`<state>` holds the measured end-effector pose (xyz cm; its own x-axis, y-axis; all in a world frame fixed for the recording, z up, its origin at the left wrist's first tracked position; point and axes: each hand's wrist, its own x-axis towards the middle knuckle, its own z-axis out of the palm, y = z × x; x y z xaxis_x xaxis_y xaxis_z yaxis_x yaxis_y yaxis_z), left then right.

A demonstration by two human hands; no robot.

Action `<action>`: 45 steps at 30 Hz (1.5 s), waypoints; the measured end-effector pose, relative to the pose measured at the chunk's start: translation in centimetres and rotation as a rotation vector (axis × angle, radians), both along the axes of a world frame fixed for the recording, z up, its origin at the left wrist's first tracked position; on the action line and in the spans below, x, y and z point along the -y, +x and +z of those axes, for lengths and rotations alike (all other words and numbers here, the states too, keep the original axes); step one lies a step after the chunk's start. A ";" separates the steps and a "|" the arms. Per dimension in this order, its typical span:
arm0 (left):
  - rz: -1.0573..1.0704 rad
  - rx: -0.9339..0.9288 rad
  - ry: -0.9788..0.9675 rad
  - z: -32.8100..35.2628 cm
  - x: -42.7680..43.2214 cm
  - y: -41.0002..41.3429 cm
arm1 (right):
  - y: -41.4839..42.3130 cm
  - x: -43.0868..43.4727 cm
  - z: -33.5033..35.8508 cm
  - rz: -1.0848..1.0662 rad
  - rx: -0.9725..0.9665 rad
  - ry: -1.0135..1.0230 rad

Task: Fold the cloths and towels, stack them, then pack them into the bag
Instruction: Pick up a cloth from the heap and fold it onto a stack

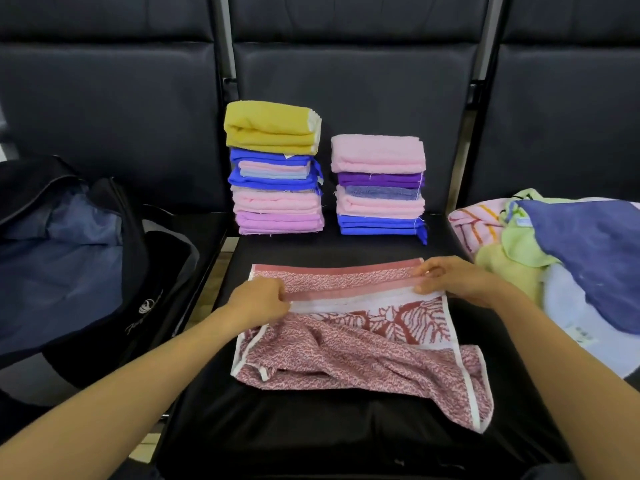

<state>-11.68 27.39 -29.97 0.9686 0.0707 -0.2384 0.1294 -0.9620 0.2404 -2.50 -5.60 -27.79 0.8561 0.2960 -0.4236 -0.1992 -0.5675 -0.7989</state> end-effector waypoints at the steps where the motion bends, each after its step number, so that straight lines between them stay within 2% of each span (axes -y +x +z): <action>1: 0.014 -0.016 -0.045 0.2 -0.3 0.3 | 0.0 0.4 -0.1 -0.012 -0.036 0.005; 4: 0.114 -0.022 -0.352 1.5 -1.8 1.3 | 0.4 1.0 0.1 -0.099 -0.019 0.070; 6: 0.232 0.057 -0.554 2.3 -2.9 2.2 | 1.2 1.0 0.3 -0.195 0.034 0.156; 7: 0.272 0.111 -0.597 2.4 -3.4 2.7 | 1.7 0.9 0.4 -0.229 0.057 0.179; 9: 0.303 0.199 -0.535 1.9 -3.7 3.5 | 2.7 0.3 0.2 -0.241 0.114 0.121; 13: 0.253 0.191 -0.220 -0.4 -3.3 4.1 | 3.1 -1.1 -2.1 -0.162 0.319 -0.303; 18: 0.239 0.170 -0.142 -1.2 -3.4 4.3 | 3.1 -1.2 -4.4 -0.092 0.563 -0.400; 20: 0.250 0.140 -0.147 -1.2 -3.4 4.4 | 3.1 -1.2 -4.7 -0.037 0.586 -0.418; 28: 0.199 0.100 -0.131 -0.6 -3.5 4.3 | 3.0 -1.9 -4.1 0.131 0.475 -0.570; 31: 0.221 0.080 -0.217 -0.4 -3.8 3.8 | 1.9 -0.7 -3.7 0.169 0.456 -0.519; 36: 0.262 0.156 -0.278 -0.2 -3.3 2.1 | -0.5 0.3 -1.6 -0.049 0.426 -0.238; 42: 0.358 0.261 -0.741 4.0 -4.4 -0.7 | -3.3 1.3 3.3 -0.087 0.413 -0.129; 45: 0.332 0.324 -0.821 7.3 -4.5 -2.4 | -4.9 2.4 7.3 -0.157 0.535 -0.055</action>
